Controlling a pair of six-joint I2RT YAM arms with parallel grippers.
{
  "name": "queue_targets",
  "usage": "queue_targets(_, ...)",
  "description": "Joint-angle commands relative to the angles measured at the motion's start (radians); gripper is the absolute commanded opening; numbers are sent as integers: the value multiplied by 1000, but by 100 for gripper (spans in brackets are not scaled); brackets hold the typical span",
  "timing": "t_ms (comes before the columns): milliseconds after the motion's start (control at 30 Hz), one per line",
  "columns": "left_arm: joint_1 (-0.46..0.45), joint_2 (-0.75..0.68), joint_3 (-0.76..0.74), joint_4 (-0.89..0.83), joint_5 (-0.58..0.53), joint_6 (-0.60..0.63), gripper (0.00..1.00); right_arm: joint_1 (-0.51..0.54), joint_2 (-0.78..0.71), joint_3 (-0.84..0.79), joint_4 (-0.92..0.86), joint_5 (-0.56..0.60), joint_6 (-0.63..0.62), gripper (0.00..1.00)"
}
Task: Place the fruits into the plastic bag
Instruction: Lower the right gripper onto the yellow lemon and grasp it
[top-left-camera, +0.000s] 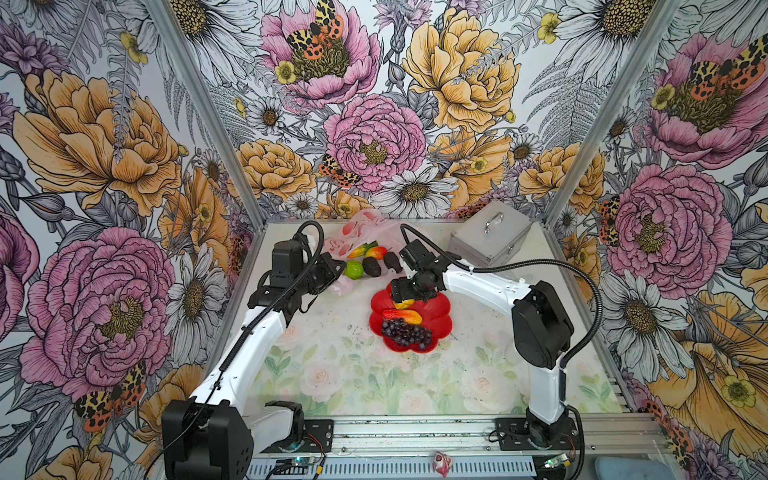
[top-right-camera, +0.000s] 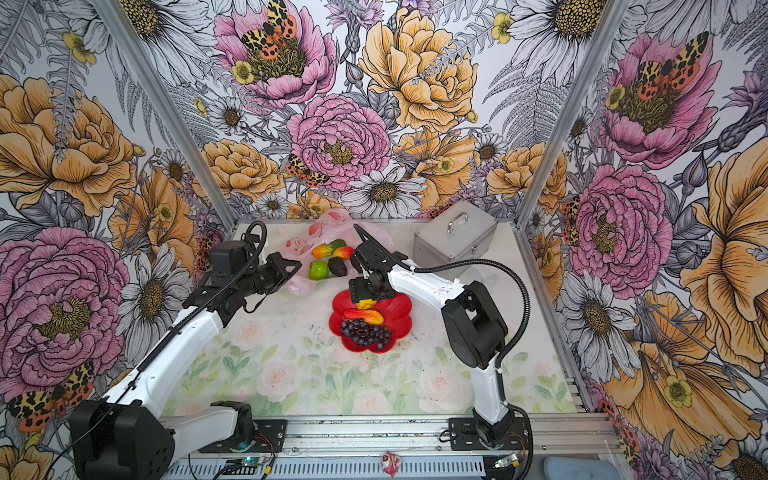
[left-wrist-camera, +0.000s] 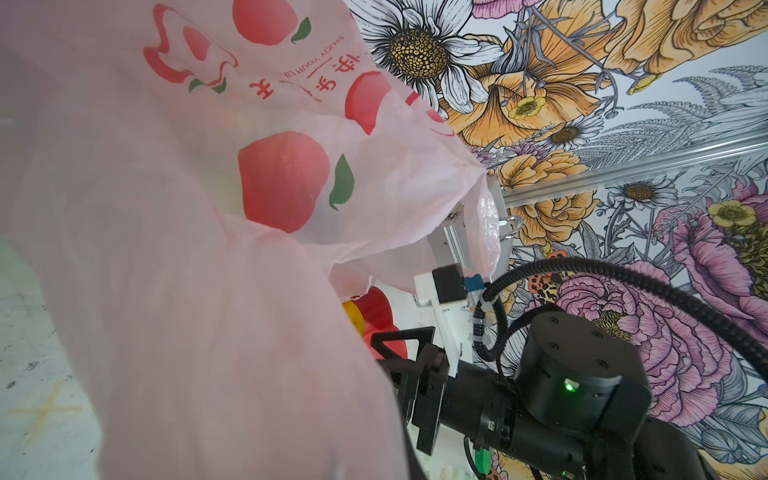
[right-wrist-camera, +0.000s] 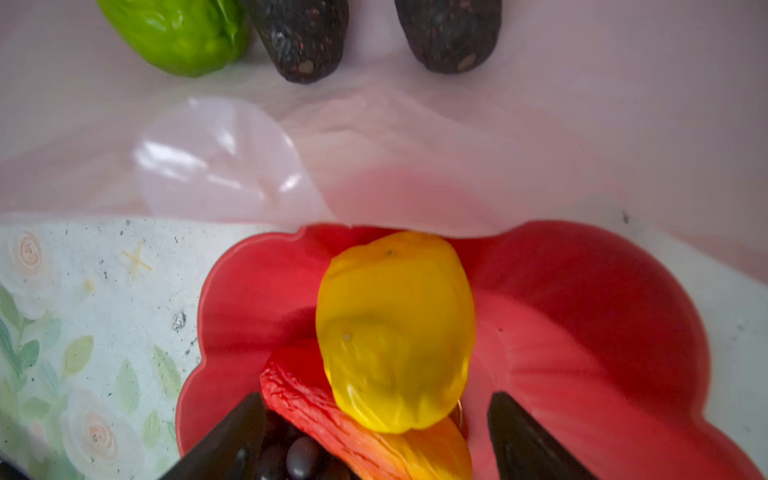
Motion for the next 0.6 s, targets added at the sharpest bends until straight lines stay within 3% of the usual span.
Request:
queue_targets(0,7,-18,-6,-15,22,1,0,5,57,69,-53,44,-30,85)
queue_targets(333,9,-33,-7,-62,16,18,0,6,132,114,-64,27,-29,67)
queue_targets(567,8,-27,2,-61,13,13,0,5,69,97,-61,36,-19,53)
